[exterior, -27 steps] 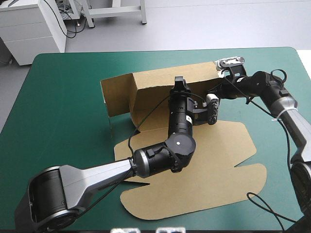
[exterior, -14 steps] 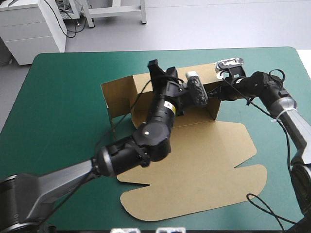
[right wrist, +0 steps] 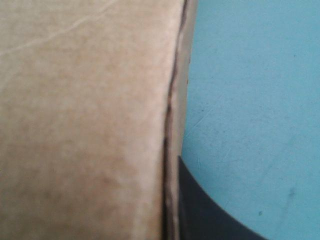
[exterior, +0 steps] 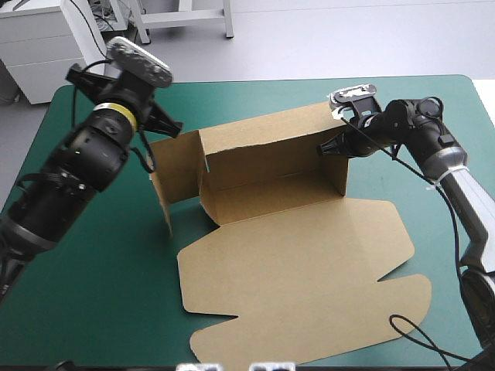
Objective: Fold the box
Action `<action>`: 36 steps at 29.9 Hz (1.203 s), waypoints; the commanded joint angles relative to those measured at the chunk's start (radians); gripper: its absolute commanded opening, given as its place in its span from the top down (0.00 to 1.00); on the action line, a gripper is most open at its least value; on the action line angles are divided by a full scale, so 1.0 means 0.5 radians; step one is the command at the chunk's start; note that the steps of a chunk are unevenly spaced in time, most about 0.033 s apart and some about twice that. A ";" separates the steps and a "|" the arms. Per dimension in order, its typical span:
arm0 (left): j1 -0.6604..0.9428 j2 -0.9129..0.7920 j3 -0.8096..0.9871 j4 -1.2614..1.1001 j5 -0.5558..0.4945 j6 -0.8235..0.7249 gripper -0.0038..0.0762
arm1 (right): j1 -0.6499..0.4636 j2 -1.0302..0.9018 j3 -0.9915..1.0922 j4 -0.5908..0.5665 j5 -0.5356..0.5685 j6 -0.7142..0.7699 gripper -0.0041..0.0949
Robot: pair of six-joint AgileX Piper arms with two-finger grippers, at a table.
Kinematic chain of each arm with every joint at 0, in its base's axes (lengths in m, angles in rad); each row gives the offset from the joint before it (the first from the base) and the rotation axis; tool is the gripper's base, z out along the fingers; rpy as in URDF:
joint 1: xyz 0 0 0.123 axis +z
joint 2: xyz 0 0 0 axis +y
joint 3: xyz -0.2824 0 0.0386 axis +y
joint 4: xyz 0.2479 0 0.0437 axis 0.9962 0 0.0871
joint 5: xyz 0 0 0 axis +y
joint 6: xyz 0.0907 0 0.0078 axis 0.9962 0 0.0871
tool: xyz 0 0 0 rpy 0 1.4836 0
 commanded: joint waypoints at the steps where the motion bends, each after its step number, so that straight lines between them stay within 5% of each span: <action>1: 0.353 -0.126 -0.065 -0.381 -0.117 0.189 0.94 | 0.049 -0.103 -0.217 -0.024 0.132 0.179 0.96; 8: 1.104 -0.139 -0.019 -1.434 -0.087 0.653 0.94 | 0.091 0.020 -0.518 -0.063 0.681 0.398 0.96; 17: 1.688 -0.139 0.212 -2.190 0.039 1.030 0.94 | 0.091 0.146 -0.519 0.048 0.674 0.545 0.96; 30: 1.762 -0.046 0.377 -2.667 0.099 1.268 0.94 | 0.091 0.493 -0.522 0.080 0.670 0.488 0.96; 36: 1.762 -0.042 0.377 -2.719 0.143 1.280 0.94 | 0.091 0.616 -0.597 0.015 0.504 0.460 0.95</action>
